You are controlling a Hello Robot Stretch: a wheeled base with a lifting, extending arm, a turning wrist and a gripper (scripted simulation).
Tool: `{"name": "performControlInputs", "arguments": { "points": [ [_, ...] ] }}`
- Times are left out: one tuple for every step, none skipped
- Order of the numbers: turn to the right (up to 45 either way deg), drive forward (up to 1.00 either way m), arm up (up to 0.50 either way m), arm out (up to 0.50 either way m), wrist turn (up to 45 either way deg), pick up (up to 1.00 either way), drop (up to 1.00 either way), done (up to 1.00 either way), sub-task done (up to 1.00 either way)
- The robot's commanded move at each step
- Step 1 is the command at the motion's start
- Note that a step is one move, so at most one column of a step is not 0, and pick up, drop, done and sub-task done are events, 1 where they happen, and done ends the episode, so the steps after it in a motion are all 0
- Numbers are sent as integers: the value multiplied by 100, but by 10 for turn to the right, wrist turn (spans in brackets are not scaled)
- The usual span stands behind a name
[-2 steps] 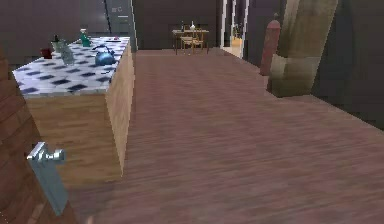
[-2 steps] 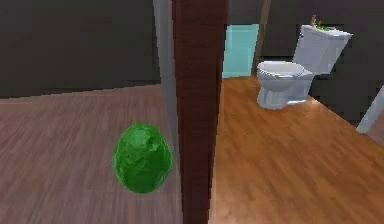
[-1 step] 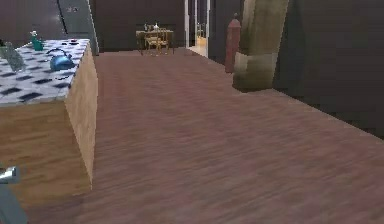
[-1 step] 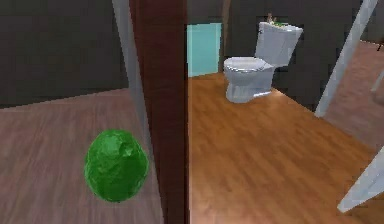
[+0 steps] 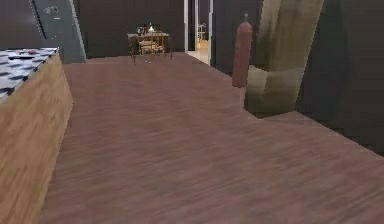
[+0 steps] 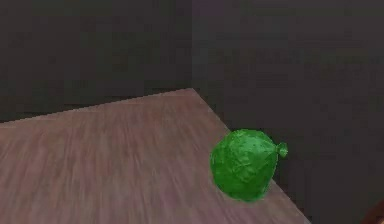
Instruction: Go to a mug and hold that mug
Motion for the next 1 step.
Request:
{"name": "performControlInputs", "arguments": {
  "points": [
    [0, 100, 0, 0, 0, 0, 0, 0, 0]
  ]
}}
